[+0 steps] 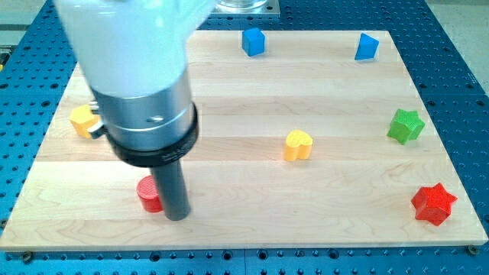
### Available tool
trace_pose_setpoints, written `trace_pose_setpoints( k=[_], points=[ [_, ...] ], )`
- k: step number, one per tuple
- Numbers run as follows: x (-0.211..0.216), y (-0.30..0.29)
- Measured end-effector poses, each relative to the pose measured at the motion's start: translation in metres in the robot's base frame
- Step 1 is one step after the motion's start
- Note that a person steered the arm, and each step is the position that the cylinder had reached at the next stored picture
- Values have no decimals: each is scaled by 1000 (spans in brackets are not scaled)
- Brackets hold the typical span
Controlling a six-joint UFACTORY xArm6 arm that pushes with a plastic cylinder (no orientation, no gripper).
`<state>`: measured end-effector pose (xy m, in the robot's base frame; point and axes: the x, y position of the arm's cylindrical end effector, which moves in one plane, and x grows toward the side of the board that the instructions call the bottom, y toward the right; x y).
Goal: Move the red circle towards the bottom left corner of the board
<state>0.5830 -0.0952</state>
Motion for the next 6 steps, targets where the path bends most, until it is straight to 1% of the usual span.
trace_pose_setpoints(
  k=[1,2,3,5,6],
  points=[
    [-10,6],
    [-20,29],
    [-23,12],
    [-23,-89],
    [-25,-75]
  ],
)
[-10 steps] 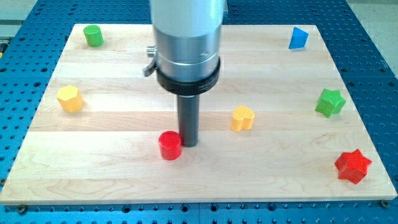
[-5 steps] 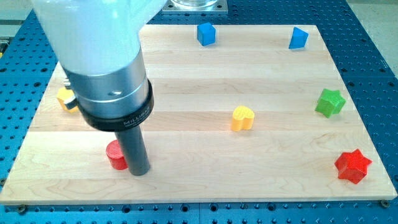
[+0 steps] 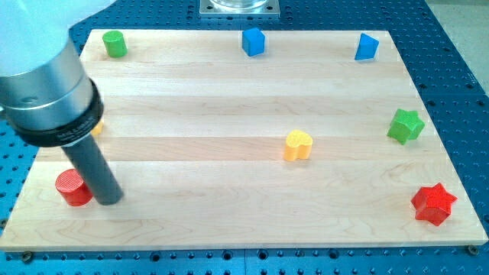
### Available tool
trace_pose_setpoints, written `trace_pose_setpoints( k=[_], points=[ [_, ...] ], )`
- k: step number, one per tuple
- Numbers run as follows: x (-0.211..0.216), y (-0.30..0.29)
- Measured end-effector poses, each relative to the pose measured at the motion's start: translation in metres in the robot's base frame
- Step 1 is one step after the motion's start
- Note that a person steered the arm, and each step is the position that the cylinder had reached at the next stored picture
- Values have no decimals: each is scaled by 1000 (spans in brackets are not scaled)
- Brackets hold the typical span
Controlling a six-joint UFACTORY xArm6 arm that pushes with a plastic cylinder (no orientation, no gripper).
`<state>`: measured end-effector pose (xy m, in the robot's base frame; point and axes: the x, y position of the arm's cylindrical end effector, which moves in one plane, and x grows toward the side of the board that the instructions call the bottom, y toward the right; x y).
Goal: Move the red circle towards the bottom left corner of the board
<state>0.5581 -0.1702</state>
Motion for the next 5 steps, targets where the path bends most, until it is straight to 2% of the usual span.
trace_pose_setpoints(
  k=[1,4,5],
  points=[
    [-29,18],
    [-32,-82],
    [-36,-78]
  ],
)
